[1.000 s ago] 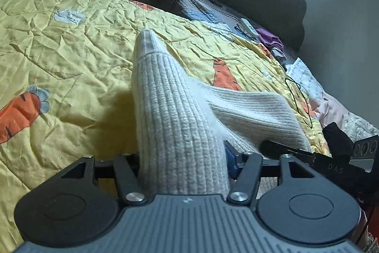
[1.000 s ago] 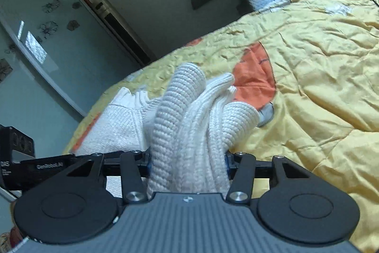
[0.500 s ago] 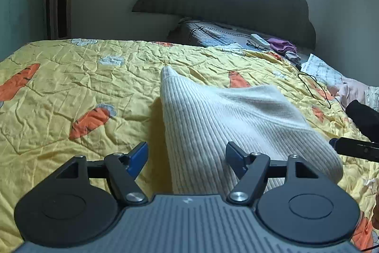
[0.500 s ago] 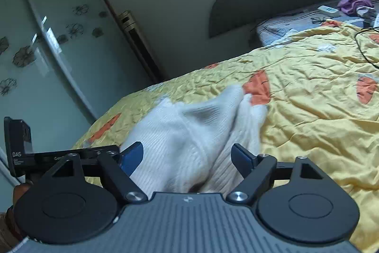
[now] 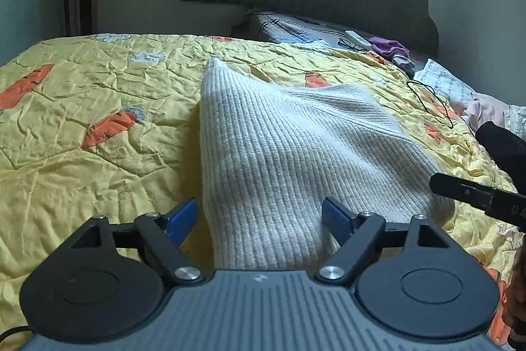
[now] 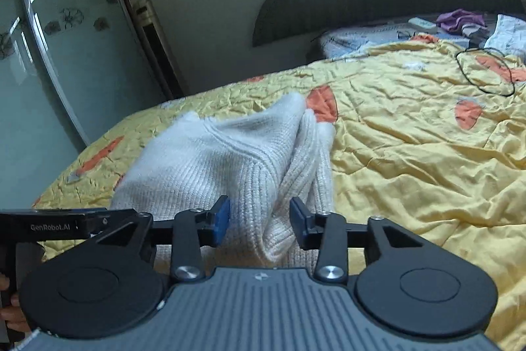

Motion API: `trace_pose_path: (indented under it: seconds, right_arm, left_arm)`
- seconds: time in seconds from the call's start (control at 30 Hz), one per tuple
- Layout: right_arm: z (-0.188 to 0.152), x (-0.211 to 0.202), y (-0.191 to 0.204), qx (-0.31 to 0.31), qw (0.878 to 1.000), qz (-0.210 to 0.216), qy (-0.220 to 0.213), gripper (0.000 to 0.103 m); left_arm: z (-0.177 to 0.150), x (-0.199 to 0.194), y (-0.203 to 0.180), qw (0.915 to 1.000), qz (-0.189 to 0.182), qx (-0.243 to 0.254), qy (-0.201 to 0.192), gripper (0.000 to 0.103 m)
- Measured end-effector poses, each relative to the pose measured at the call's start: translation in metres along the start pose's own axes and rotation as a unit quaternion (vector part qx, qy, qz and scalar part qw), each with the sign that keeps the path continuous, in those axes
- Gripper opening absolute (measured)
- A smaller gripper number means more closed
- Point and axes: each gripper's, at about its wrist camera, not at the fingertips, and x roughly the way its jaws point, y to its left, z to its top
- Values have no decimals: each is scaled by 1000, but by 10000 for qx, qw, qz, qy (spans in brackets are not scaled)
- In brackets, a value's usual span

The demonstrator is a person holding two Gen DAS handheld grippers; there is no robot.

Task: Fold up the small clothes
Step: 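Pull both open grippers back from the folded sweater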

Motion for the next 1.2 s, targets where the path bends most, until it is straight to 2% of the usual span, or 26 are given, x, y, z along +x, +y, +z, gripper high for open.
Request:
trace_pose_path:
  seconds: [0.07,0.13,0.2,0.27,0.37,0.47,0.57,0.7,1.0,1.2]
  right_arm:
    - [-3,-1,6,-174,9998,39,-28,44]
    - [-9,17,4,-181,9991,-177,352,44]
    - [-16,27,-8,166,9980,-225,566,54]
    - [-19,19,-10,397,9981,-155,452,54]
    - [-22,8,7,6,9992,-286,297,60]
    - [-27,20,11,-327,9973,-489,446,68]
    - [-27,20,7,-147,9974,-514,473,69]
    - [-27,6,23,-463,9960,-658,390,70]
    - [-45,-8,36,-542,9959,-493,530,71]
    - [-57,-14,44,-562,9955,-456,604,83]
  left_arm:
    - [-5,5,-5,9999,114,34,93,83]
    - [-11,15,-8,9994,261,3,208,83]
    - [-15,13,-7,9993,258,-172,192,83]
    - [-17,6,-7,9992,266,-238,151,83]
    - [-22,2,-8,9989,391,-253,108,87]
    - [-26,3,-10,9982,486,-335,90,87]
    - [-27,-2,-13,9979,533,-364,68,87]
    - [-31,-9,-19,9976,652,-223,-6,87]
    - [-43,-27,-22,9972,711,-243,-36,87]
    - [-54,-31,-19,9958,838,-357,41,87]
